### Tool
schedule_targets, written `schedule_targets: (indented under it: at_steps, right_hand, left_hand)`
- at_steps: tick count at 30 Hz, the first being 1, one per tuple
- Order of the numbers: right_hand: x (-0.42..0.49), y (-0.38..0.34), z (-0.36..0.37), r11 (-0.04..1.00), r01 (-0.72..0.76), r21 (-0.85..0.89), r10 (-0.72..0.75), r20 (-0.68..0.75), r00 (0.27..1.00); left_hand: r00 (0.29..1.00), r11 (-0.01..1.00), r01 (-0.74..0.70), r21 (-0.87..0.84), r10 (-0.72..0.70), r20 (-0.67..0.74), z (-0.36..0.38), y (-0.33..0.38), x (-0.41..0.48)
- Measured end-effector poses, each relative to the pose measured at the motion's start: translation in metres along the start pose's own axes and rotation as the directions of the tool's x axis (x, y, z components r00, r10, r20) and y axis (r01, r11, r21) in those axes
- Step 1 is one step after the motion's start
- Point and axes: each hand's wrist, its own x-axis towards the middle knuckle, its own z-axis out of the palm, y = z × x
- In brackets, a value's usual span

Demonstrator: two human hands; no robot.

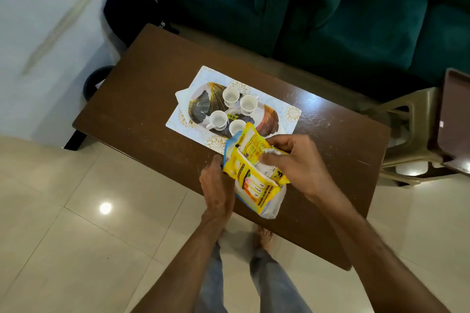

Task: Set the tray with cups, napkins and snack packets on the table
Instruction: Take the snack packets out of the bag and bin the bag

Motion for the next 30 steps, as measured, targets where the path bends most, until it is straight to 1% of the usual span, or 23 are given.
schedule_targets:
  at_steps: [1, 2, 3, 5, 7, 10, 11, 13, 15, 18, 20, 21, 23, 24, 25, 26, 28, 29, 30]
  right_hand:
    - [0.0, -0.004, -0.005, 0.993, -0.015, 0.117, 0.012, 0.026, 1.0]
    - [0.001, -0.008, -0.01, 0.983, -0.015, 0.181, 0.008, 0.036, 0.999]
    - [0.004, -0.008, -0.014, 0.98, -0.007, 0.201, 0.002, 0.024, 1.0]
    - [0.015, 0.003, -0.022, 0.978, -0.017, 0.208, 0.029, -0.057, 0.998]
    - [0.029, 0.025, -0.026, 0.977, -0.048, 0.207, 0.084, -0.17, 0.982]
    - [0.046, 0.064, -0.026, 0.98, -0.1, 0.171, 0.156, -0.352, 0.923]
    - [0.05, 0.075, -0.024, 0.983, -0.115, 0.141, 0.162, -0.396, 0.904]
    - [0.055, 0.096, -0.018, 0.988, -0.155, -0.006, 0.135, -0.451, 0.882]
    - [0.061, 0.122, -0.005, 0.967, -0.209, -0.143, 0.132, -0.423, 0.897]
    - [0.073, 0.162, 0.013, 0.946, -0.268, -0.185, 0.185, -0.371, 0.91]
    - [0.081, 0.185, 0.021, 0.943, -0.291, -0.161, 0.226, -0.334, 0.915]
    - [0.085, 0.194, 0.023, 0.943, -0.314, -0.113, 0.263, -0.324, 0.909]
    - [0.087, 0.204, 0.024, 0.925, -0.378, -0.031, 0.346, -0.335, 0.876]
    - [0.087, 0.206, 0.023, 0.915, -0.4, -0.044, 0.362, -0.346, 0.865]
    - [0.086, 0.206, 0.021, 0.913, -0.393, -0.108, 0.333, -0.358, 0.872]
    - [0.084, 0.204, 0.019, 0.917, -0.349, -0.191, 0.263, -0.367, 0.892]
    - [0.081, 0.19, 0.014, 0.933, -0.205, -0.295, 0.098, -0.341, 0.935]
    - [0.08, 0.181, 0.012, 0.942, -0.123, -0.313, 0.035, -0.275, 0.961]
    - [0.077, 0.169, 0.01, 0.946, -0.021, -0.323, -0.033, -0.162, 0.986]
  left_hand:
    - [1.0, 0.999, 0.011, -0.034, -0.011, -0.007, -0.001, -0.002, -0.001]
    - [0.999, 0.999, 0.032, -0.044, -0.032, -0.002, -0.001, -0.004, -0.001]
    - [0.999, 0.998, 0.05, -0.026, -0.05, 0.001, -0.001, -0.006, -0.002]
    - [0.997, 0.997, 0.074, 0.029, -0.074, -0.003, -0.004, -0.008, -0.002]
    - [0.996, 0.996, 0.083, 0.037, -0.083, -0.014, -0.009, -0.008, -0.002]
    - [0.996, 0.995, 0.086, 0.042, -0.085, -0.038, -0.017, -0.01, -0.002]
    - [0.995, 0.995, 0.088, 0.044, -0.086, -0.055, -0.02, -0.012, -0.001]
    - [0.993, 0.995, 0.093, 0.041, -0.09, -0.071, -0.026, -0.015, -0.001]
    - [0.993, 0.995, 0.091, 0.044, -0.088, -0.078, -0.03, -0.017, -0.001]
    - [0.992, 0.995, 0.092, 0.045, -0.087, -0.093, -0.033, -0.02, 0.001]
    - [0.992, 0.996, 0.085, 0.042, -0.081, -0.093, -0.034, -0.021, 0.002]
    - [0.993, 0.996, 0.079, 0.033, -0.076, -0.094, -0.034, -0.022, 0.003]
    - [0.993, 0.998, 0.068, 0.015, -0.066, -0.098, -0.034, -0.023, 0.003]
    - [0.993, 0.998, 0.065, 0.005, -0.064, -0.098, -0.034, -0.022, 0.003]
    - [0.994, 0.998, 0.06, -0.008, -0.061, -0.093, -0.034, -0.022, 0.003]
    - [0.995, 0.998, 0.054, -0.021, -0.055, -0.087, -0.034, -0.023, 0.003]
    - [0.997, 0.998, 0.039, -0.04, -0.041, -0.068, -0.034, -0.024, 0.004]
    - [0.998, 0.998, 0.031, -0.046, -0.033, -0.055, -0.034, -0.026, 0.006]
    - [0.999, 0.998, 0.022, -0.058, -0.025, -0.039, -0.034, -0.027, 0.008]
